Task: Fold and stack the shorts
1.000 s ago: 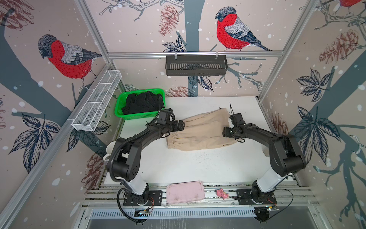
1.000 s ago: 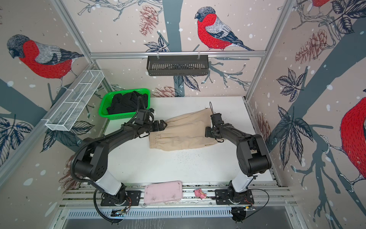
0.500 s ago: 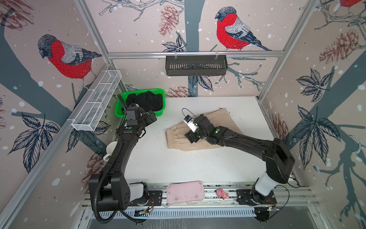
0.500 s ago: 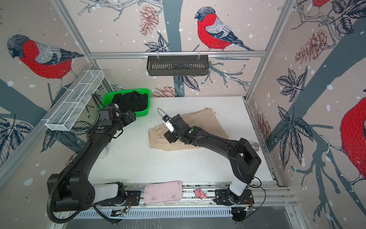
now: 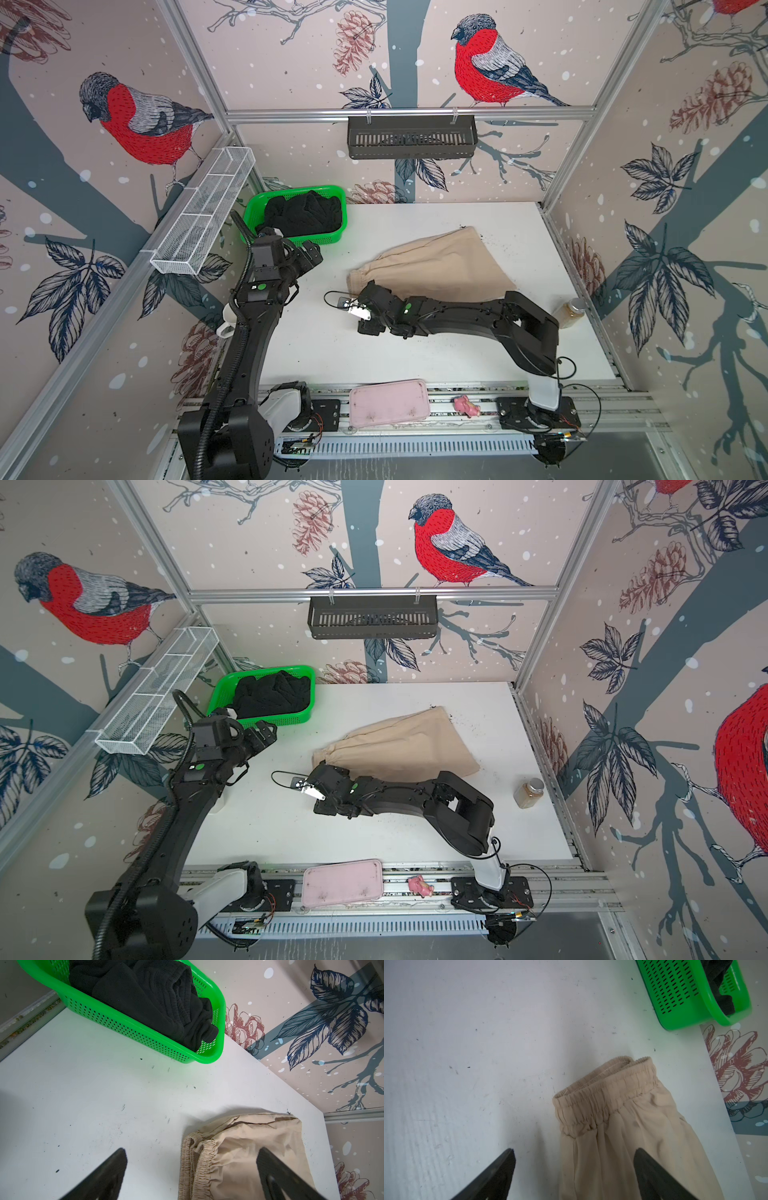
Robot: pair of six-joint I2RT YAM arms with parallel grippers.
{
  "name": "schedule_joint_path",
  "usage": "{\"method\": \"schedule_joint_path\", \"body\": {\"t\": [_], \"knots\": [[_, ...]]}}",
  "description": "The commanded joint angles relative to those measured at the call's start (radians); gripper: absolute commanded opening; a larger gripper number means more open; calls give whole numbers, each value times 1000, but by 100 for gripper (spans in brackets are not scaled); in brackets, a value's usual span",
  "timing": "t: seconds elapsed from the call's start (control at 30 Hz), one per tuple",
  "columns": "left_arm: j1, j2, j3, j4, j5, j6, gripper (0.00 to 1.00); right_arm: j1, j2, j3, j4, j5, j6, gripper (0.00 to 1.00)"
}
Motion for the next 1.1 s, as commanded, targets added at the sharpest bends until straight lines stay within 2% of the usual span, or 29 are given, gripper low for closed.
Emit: {"method": "schedule_joint_path", "body": {"t": [0.0, 0.33, 0.67, 0.87, 0.97, 1.07], "knots": [[13, 3, 9, -59, -21, 20, 98, 4, 33, 34, -4, 66, -83, 90], [29, 45, -12, -46, -5, 42, 97, 6, 93, 58, 18, 106, -147, 90], [32, 54, -24, -25, -37, 69, 97, 3, 141, 65, 37, 148, -131, 88], [32, 77, -37, -43, -34, 61, 97, -6, 154, 58, 50, 113, -103, 71], [32, 100, -42, -63, -27, 61, 97, -6, 152, 43, 74, 98, -97, 58], [32, 124, -58, -61, 6, 51, 97, -12, 150, 31, 96, 81, -84, 35]]}}
